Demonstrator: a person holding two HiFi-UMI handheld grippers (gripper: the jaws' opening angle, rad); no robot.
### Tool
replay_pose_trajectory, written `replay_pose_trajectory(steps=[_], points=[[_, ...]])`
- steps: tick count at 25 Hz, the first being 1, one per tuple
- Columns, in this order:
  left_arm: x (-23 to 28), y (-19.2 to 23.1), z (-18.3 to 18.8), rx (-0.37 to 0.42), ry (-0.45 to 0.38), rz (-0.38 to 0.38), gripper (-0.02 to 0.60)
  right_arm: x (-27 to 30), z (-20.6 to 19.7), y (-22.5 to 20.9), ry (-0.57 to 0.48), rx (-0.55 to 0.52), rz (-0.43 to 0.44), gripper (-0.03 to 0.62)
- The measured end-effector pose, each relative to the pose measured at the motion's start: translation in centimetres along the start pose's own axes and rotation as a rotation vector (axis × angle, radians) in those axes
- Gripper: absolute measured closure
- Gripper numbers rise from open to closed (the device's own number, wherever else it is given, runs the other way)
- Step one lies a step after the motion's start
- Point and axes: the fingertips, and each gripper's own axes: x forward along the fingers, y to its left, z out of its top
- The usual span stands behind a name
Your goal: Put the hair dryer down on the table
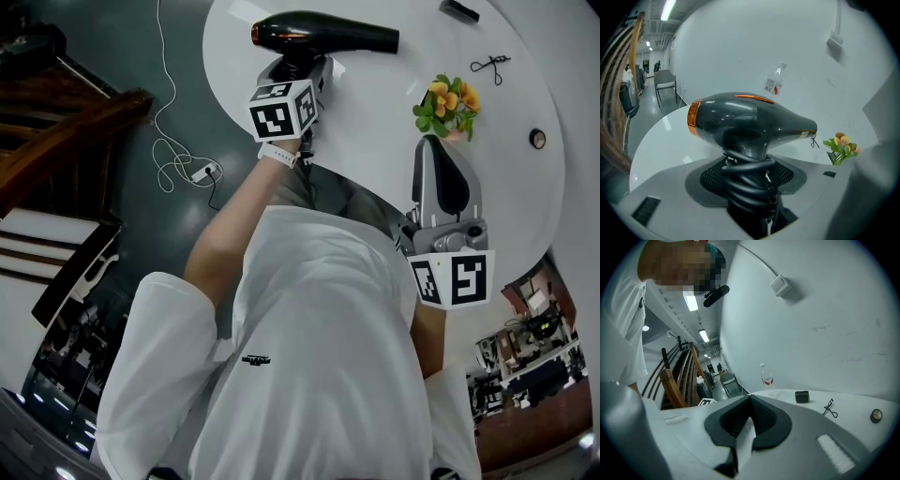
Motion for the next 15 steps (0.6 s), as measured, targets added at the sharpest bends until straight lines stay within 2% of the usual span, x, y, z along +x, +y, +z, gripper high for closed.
replay_pose_trajectory(steps=[9, 15], points=[[2.1, 0.5, -0.7, 0.044, 0.038, 0.096, 0.321, -0.5, -0.2, -1.4, -0.002, 0.014, -0.035, 0.583], [2.5, 0.5, -0.5, 0.069, 0.031, 0.117, 0.321, -0.8, -0.2, -1.5, -0.010, 0.020, -0.038, 0.583]])
